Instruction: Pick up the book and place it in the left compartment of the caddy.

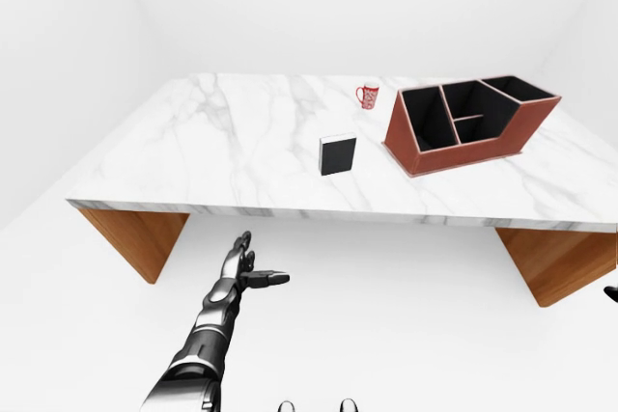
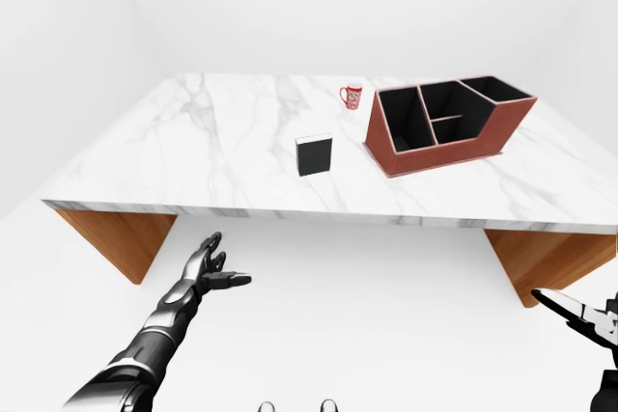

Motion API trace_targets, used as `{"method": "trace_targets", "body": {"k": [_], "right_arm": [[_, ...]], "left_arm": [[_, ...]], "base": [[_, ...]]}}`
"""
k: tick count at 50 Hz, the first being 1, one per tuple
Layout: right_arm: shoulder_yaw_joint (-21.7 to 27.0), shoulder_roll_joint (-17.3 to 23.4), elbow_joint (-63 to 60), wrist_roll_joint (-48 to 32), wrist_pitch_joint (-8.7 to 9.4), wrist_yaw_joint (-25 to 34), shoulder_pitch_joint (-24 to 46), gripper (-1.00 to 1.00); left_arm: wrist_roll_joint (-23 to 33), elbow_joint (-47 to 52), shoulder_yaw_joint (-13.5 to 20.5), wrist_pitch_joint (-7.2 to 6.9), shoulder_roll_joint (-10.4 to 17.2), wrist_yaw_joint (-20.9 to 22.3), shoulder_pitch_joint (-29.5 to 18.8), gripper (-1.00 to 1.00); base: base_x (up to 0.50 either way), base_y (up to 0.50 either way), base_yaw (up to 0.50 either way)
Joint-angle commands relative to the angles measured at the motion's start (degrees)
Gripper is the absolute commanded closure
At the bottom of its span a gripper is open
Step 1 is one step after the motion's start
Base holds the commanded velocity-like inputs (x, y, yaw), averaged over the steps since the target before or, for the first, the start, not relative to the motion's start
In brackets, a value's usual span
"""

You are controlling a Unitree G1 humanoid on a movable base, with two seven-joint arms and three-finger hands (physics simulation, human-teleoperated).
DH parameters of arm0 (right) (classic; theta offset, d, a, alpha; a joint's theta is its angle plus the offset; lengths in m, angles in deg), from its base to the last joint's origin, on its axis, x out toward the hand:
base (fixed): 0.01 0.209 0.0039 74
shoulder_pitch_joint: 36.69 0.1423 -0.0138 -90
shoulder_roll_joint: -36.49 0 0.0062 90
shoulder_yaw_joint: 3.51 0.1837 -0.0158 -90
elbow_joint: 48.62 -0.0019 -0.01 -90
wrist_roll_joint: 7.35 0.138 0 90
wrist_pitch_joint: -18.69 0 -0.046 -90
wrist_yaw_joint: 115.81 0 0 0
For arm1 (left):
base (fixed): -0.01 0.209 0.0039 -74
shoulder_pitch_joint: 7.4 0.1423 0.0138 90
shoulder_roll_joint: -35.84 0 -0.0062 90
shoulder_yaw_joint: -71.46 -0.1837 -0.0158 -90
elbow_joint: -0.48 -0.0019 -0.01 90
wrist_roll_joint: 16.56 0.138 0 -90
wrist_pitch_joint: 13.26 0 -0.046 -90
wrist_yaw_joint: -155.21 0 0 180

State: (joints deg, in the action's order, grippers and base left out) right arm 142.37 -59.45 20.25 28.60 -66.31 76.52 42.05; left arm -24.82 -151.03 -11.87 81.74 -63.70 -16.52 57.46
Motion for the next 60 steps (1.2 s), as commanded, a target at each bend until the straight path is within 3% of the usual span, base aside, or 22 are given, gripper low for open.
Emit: {"method": "trace_targets", "body": {"k": [1, 31, 52, 60], "right_arm": [[-0.13, 0.06, 0.24, -0.12, 0.0, 0.19, 0.14, -1.0], [0.13, 0.0, 0.16, 0.15, 0.0, 0.71, 0.05, -1.0], [-0.39, -0.06, 0.48, 0.11, 0.0, 0.72, -0.09, -1.0], [-0.01, -0.11, -0.29, 0.4, 0.0, 0.62, -0.3, -1.0]], "left_arm": [[0.07, -0.62, -0.02, 0.0, 0.04, -0.04, -0.39, -1.0], [1.88, 13.45, -1.18, 0.0, -0.95, -2.31, 5.72, -1.0], [1.49, 7.39, -0.64, 0.0, -0.57, -1.69, 2.84, -1.0], [1.81, 10.39, -1.05, 0.0, -0.78, -2.19, 4.18, -1.0]], "base": [[0.0, 0.0, 0.24], [0.0, 0.0, 0.24], [0.0, 0.0, 0.24], [0.0, 0.0, 0.24]]}}
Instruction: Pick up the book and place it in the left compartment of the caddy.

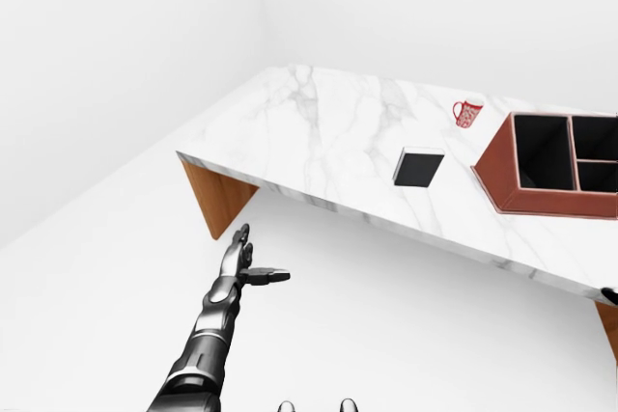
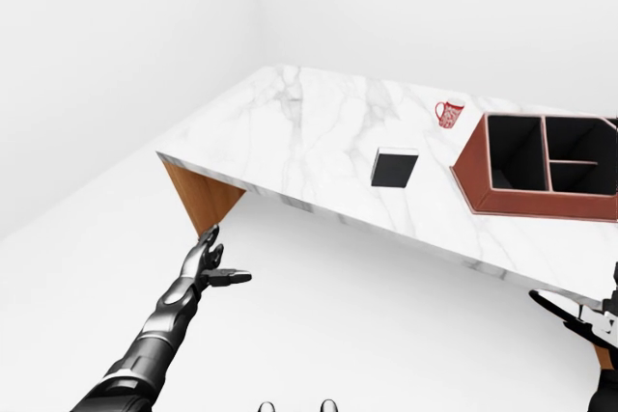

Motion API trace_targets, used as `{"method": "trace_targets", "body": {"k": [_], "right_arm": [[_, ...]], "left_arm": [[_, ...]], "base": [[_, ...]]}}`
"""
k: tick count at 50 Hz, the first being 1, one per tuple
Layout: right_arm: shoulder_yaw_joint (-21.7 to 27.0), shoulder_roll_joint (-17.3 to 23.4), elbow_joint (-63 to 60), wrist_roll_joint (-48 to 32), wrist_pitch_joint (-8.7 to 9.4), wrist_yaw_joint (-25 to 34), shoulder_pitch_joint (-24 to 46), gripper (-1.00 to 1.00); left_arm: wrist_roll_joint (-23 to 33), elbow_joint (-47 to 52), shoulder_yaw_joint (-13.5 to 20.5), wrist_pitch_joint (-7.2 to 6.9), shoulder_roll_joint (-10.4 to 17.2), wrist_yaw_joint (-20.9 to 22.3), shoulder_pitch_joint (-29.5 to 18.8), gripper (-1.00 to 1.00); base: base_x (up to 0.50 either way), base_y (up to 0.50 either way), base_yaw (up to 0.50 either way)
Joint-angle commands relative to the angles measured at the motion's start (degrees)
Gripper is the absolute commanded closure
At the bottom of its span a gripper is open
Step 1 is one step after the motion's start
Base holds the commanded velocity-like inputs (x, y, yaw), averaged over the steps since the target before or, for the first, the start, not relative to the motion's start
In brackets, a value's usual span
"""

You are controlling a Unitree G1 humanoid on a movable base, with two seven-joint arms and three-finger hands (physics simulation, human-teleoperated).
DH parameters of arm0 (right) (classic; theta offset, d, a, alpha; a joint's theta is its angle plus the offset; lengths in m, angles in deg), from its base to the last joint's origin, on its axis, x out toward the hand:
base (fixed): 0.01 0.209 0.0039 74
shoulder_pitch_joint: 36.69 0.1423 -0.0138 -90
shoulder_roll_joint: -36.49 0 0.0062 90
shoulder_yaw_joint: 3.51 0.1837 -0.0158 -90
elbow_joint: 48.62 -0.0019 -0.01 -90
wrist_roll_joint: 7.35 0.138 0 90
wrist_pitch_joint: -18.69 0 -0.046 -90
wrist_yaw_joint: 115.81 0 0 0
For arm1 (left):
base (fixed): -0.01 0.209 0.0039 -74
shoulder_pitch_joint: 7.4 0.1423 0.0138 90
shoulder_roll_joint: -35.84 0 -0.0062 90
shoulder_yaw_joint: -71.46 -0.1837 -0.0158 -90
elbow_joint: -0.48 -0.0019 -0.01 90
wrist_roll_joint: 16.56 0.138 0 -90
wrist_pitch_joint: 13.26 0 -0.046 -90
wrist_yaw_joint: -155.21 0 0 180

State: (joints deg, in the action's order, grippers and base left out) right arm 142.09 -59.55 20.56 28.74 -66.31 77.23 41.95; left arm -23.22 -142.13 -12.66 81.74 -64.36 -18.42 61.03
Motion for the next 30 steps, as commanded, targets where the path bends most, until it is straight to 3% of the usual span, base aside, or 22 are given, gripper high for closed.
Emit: {"method": "trace_targets", "body": {"k": [1, 11, 25, 30], "right_arm": [[0.25, -0.04, -0.48, 0.14, 0.0, -0.05, -0.09, -1.0], [0.0, 0.06, 0.08, -1.06, 0.0, -0.69, 0.28, -1.0], [-0.85, 0.26, 1.54, -2.21, 0.0, -1.07, 0.5, -1.0], [-0.96, 0.13, 1.55, -2.31, 0.0, -1.02, 0.39, -1.0]], "left_arm": [[0.27, 1.96, -0.29, 0.0, -0.15, -0.37, 0.8, -1.0], [0.65, 1.85, -0.32, 0.0, -0.2, -0.34, 0.92, -1.0], [3.8, 3.56, -0.87, 0.0, -0.49, -2.16, 2.49, -1.0], [4.16, 20.86, -2.68, 0.0, -2.57, -2.6, 8.91, -1.0]], "base": [[0.0, 0.0, 0.24], [0.0, 0.0, 0.24], [0.0, 0.0, 0.02], [0.0, 0.0, 0.0]]}}
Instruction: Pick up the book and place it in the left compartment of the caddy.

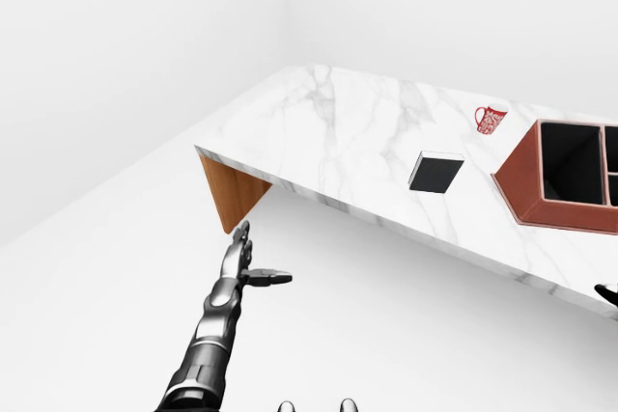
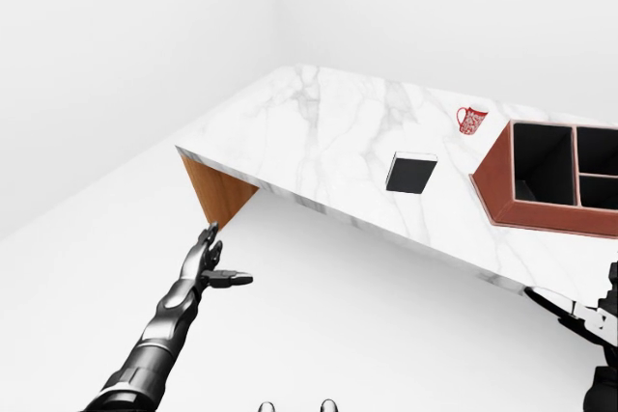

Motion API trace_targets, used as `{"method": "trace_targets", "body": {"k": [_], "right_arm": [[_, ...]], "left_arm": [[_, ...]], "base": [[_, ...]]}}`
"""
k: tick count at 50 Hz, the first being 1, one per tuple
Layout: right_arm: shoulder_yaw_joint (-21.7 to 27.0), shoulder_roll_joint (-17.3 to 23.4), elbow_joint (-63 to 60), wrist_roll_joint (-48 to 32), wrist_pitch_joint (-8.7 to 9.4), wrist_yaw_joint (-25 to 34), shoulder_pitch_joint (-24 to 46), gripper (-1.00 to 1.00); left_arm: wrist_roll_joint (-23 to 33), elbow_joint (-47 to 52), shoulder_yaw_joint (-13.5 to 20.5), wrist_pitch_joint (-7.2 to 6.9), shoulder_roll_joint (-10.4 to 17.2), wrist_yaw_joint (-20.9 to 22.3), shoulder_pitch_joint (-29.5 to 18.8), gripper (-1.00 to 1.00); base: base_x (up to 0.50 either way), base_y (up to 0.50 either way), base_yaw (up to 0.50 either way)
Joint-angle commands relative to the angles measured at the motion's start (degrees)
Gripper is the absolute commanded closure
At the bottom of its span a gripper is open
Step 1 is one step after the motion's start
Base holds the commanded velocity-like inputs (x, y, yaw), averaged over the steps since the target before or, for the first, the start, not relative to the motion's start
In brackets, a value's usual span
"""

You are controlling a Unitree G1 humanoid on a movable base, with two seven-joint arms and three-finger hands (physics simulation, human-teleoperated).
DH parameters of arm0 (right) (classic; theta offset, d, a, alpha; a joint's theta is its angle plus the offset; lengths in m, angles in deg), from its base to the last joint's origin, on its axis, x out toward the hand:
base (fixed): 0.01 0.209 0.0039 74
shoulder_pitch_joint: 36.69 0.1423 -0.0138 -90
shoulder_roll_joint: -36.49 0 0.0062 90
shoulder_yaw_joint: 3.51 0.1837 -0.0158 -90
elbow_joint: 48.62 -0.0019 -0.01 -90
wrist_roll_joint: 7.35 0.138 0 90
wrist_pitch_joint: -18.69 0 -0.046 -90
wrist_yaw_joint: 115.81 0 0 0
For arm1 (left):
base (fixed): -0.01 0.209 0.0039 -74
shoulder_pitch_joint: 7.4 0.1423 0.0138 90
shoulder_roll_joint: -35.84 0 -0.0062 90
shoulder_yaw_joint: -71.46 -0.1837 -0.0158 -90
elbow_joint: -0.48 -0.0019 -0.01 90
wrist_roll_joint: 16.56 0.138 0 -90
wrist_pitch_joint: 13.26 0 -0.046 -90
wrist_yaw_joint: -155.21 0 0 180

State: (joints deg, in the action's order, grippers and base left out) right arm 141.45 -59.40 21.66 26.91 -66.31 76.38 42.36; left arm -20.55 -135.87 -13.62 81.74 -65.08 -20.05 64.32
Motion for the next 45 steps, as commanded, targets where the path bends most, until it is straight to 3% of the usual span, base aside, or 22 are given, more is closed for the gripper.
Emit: {"method": "trace_targets", "body": {"k": [1, 2, 8, 14, 17, 18, 21, 22, 25, 31, 34, 38, 39, 40, 45], "right_arm": [[-0.31, -0.01, 0.45, -0.48, 0.0, -0.16, -0.03, -1.0], [-0.34, 0.03, 0.55, -0.45, 0.0, -0.2, 0.03, -1.0], [-0.36, 0.02, 0.38, -0.5, 0.0, -0.28, 0.02, -1.0], [-0.49, 0.07, 0.59, -0.62, 0.0, -0.39, 0.09, -1.0], [-0.46, 0.06, 0.69, -0.61, 0.0, -0.3, 0.05, -1.0], [-0.32, 0.14, 0.46, -0.4, 0.0, -0.42, 0.0, -1.0], [-0.27, 0.1, 0.28, -0.41, 0.0, -0.41, -0.03, -1.0], [-0.28, 0.03, 0.13, -0.39, 0.0, -0.38, -0.04, -1.0], [-0.21, -0.02, 0.25, -0.45, 0.0, -0.27, -0.04, -1.0], [-0.33, 0.16, 0.59, -0.57, 0.0, -0.65, 0.1, -1.0], [-0.36, 0.16, 0.74, -0.64, 0.0, -0.69, 0.13, -1.0], [-0.3, 0.33, 0.81, -0.58, 0.0, -0.96, 0.19, -1.0], [-0.24, 0.26, 0.59, -0.28, 0.0, -0.99, 0.1, -1.0], [-0.2, 0.25, 0.45, -0.23, 0.0, -1.06, 0.08, -1.0], [-0.03, 0.33, 0.24, -0.09, 0.0, -1.16, 0.05, -1.0]], "left_arm": [[1.54, 14.88, -1.7, 0.0, -1.89, -0.95, 5.72, -1.0], [2.89, 22.4, -2.94, 0.0, -2.53, -1.32, 8.09, -1.0], [3.8, 40.99, -4.37, 0.0, -4.07, -0.87, 12.46, -1.0], [3.05, 57.12, -6.38, 0.0, -5.24, -0.66, 13.2, -1.0], [3.52, 59.27, -6.46, -0.57, -5.32, -1.15, 12.52, -1.0], [3.05, 60.37, -6.3, -2.28, -5.29, -1.08, 11.73, -1.0], [3.31, 61.29, -6.29, -2.83, -5.12, -1.01, 11.18, -1.0], [3.47, 62.53, -6.26, -4.14, -5.04, -1.09, 10.67, -1.0], [3.0, 61.57, -5.69, -3.97, -4.88, -0.82, 9.72, -1.0], [3.23, 62.98, -6.16, -5.36, -5.13, -1.11, 9.47, -1.0], [3.44, 62.31, -6.26, -4.97, -5.19, -1.16, 9.15, -1.0], [3.54, 63.64, -6.76, -6.29, -5.51, -1.43, 9.31, -1.0], [2.99, 65.76, -7.25, -8.32, -5.9, -1.47, 9.51, -1.0], [2.25, 66.72, -7.38, -9.47, -6.12, -1.45, 9.42, -1.0], [3.12, 66.39, -7.75, -9.91, -6.11, -2.32, 8.55, -1.0]], "base": [[0.0, 0.0, 0.0], [0.0, 0.0, 0.0], [0.0, 0.0, 0.0], [0.0, 0.0, 0.0], [0.0, 0.0, 0.0], [0.0, 0.0, 0.0], [0.0, 0.0, 0.0], [0.0, 0.0, 0.0], [0.0, 0.0, 0.0], [0.0, 0.0, 0.0], [0.0, 0.0, 0.0], [0.07, -0.15, 0.0], [0.08, -0.22, 0.0], [0.07, -0.22, 0.0], [0.08, -0.23, 0.0]]}}
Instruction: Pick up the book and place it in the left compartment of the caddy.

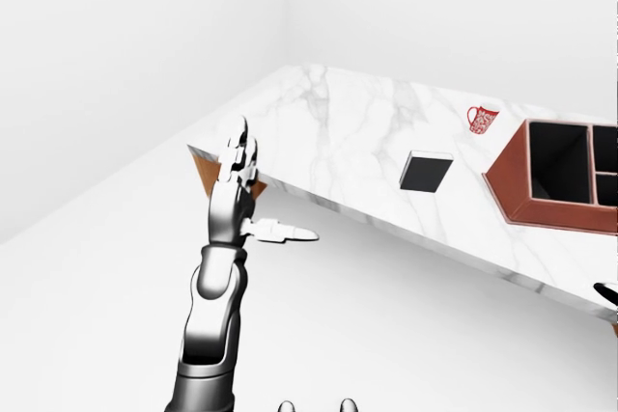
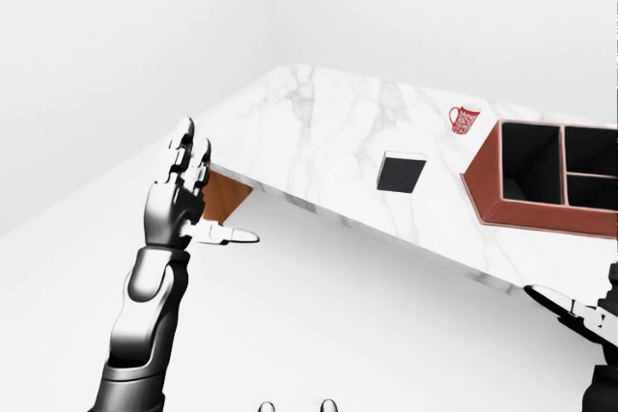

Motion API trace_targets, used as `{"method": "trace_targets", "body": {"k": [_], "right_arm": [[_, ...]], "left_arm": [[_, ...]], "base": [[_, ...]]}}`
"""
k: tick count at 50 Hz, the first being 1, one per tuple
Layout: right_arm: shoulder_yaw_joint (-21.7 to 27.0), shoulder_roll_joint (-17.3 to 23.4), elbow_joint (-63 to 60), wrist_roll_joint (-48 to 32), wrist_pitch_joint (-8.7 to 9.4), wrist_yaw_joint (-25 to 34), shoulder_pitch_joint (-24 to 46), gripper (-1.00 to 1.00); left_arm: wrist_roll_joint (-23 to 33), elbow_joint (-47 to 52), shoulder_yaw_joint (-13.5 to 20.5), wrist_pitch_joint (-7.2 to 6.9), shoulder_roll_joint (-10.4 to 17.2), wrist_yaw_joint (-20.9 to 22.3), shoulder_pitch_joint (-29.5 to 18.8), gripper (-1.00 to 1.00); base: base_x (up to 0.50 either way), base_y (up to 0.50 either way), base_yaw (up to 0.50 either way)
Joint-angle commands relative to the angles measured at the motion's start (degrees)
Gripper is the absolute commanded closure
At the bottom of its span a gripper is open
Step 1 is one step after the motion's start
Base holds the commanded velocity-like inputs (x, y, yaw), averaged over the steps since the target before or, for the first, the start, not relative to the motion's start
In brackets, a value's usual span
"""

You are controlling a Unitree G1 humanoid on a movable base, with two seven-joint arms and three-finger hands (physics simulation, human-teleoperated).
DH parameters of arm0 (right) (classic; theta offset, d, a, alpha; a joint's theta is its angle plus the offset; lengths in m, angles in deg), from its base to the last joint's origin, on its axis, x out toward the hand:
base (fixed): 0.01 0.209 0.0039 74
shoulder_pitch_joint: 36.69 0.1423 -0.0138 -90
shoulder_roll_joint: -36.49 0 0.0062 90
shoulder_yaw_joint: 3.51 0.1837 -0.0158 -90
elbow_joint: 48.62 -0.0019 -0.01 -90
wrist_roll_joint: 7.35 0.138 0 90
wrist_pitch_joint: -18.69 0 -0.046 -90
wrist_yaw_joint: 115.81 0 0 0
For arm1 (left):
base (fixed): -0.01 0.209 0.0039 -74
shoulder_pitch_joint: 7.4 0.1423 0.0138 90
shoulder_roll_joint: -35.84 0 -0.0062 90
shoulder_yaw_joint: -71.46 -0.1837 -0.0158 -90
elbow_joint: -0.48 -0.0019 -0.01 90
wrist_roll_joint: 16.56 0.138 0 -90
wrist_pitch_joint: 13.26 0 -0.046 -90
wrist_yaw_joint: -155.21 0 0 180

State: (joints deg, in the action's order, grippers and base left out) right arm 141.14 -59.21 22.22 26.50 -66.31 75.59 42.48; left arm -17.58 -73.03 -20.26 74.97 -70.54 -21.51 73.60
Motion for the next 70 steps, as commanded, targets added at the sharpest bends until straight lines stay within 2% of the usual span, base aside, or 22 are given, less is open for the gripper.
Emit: {"method": "trace_targets", "body": {"k": [1, 21, 23, 26, 28, 29, 30, 31, 33, 37, 40, 44, 48, 49, 51, 53, 59, 63, 66, 68, 69, 70], "right_arm": [[0.4, 0.19, -0.34, 0.41, 0.0, -0.39, -0.05, -1.0], [0.1, 0.25, 0.05, 0.09, 0.0, -0.39, 0.11, -1.0], [0.29, 0.22, -0.42, 0.21, 0.0, -0.4, -0.05, -1.0], [0.18, 0.18, -0.1, 0.02, 0.0, -0.38, 0.1, -1.0], [0.15, 0.18, -0.03, -0.02, 0.0, -0.33, 0.13, -1.0], [0.05, 0.22, 0.24, -0.1, 0.0, -0.27, 0.23, -1.0], [-0.04, 0.19, 0.46, -0.19, 0.0, -0.19, 0.22, -1.0], [-0.05, 0.19, 0.48, -0.19, 0.0, -0.19, 0.21, -1.0], [0.05, 0.25, 0.18, 0.03, 0.0, -0.33, 0.15, -1.0], [0.11, 0.29, 0.14, 0.09, 0.0, -0.39, 0.15, -1.0], [0.12, 0.18, -0.24, 0.11, 0.0, -0.39, 0.06, -1.0], [0.23, 0.26, 0.01, 0.17, 0.0, -0.35, 0.12, -1.0], [0.0, 0.17, 0.16, -0.03, 0.0, -0.28, 0.16, -1.0], [0.03, 0.22, 0.11, 0.03, 0.0, -0.31, 0.14, -1.0], [0.0, 0.26, 0.31, 0.01, 0.0, -0.29, 0.19, -1.0], [0.02, 0.31, 0.21, 0.1, 0.0, -0.36, 0.13, -1.0], [-0.02, 0.3, 0.24, 0.04, 0.0, -0.35, 0.15, -1.0], [-0.13, 0.17, 0.19, -0.07, 0.0, -0.26, 0.1, -1.0], [0.01, 0.17, -0.08, 0.02, 0.0, -0.3, 0.0, -1.0], [0.11, 0.16, -0.22, 0.09, 0.0, -0.31, -0.02, -1.0], [-0.02, 0.16, 0.12, -0.11, 0.0, -0.2, 0.14, -1.0], [0.0, 0.16, 0.09, -0.06, 0.0, -0.25, 0.13, -1.0]], "left_arm": [[-0.83, 4.18, -0.98, -3.23, -0.87, -0.74, -0.52, -1.0], [-0.39, 3.27, -0.55, -2.89, -0.44, -0.95, -0.68, -1.0], [-0.93, 3.32, -0.38, -3.18, -0.5, -1.04, -0.64, -1.0], [-0.66, 2.25, -0.98, -1.69, -0.72, -1.06, 0.31, -1.0], [0.63, 0.7, -1.53, 0.06, -0.71, -1.12, 0.76, -1.0], [-0.45, 0.25, -1.25, 0.05, -0.93, -0.8, 0.74, -1.0], [-0.13, -0.76, -1.19, 0.85, -0.84, -0.89, 0.52, -1.0], [-0.11, -0.83, -1.19, 0.91, -0.83, -0.89, 0.51, -1.0], [0.03, -1.98, -1.41, 1.96, -0.93, -0.85, 0.77, -1.0], [-0.27, -1.68, -1.48, 1.92, -0.99, -0.69, 1.03, -1.0], [-0.23, -2.46, -1.28, 2.79, -0.89, -0.68, 0.79, -1.0], [-0.48, -2.21, -0.93, 2.58, -0.72, -0.66, 0.6, -1.0], [0.06, -4.39, -0.11, 4.0, -0.46, -1.2, -0.25, -1.0], [-0.67, -4.22, 0.02, 3.57, -0.57, -1.11, -0.33, -1.0], [0.3, -4.05, -0.23, 3.75, -0.44, -1.61, -0.33, -1.0], [-0.13, -3.02, -0.15, 2.68, -0.47, -1.61, -0.45, -1.0], [-0.62, -0.81, 0.01, 0.81, -0.32, -1.68, -0.55, -1.0], [-0.42, -0.85, 0.01, 0.73, -0.23, -1.66, -0.74, -1.0], [0.16, -1.49, 0.0, 1.44, -0.22, -1.71, -0.87, -1.0], [-0.07, -1.77, 0.04, 1.42, -0.23, -1.56, -0.97, -1.0], [0.62, -2.21, -0.16, 2.05, -0.2, -1.73, -0.92, -1.0], [0.46, -1.89, -0.22, 1.69, -0.29, -1.62, -0.85, -1.0]], "base": [[0.08, -0.23, 0.0], [0.09, -0.31, 0.0], [0.1, -0.35, 0.0], [0.1, -0.35, 0.0], [0.1, -0.35, 0.0], [0.1, -0.35, 0.0], [0.1, -0.35, 0.0], [0.1, -0.35, 0.0], [0.1, -0.35, 0.0], [0.1, -0.35, 0.0], [0.1, -0.35, 0.0], [0.1, -0.35, 0.0], [0.1, -0.35, 0.0], [0.1, -0.35, 0.0], [0.1, -0.35, 0.0], [0.1, -0.35, 0.0], [0.1, -0.35, 0.0], [0.1, -0.35, 0.0], [0.1, -0.35, 0.0], [0.1, -0.35, 0.0], [0.1, -0.35, 0.0], [0.1, -0.35, 0.0]]}}
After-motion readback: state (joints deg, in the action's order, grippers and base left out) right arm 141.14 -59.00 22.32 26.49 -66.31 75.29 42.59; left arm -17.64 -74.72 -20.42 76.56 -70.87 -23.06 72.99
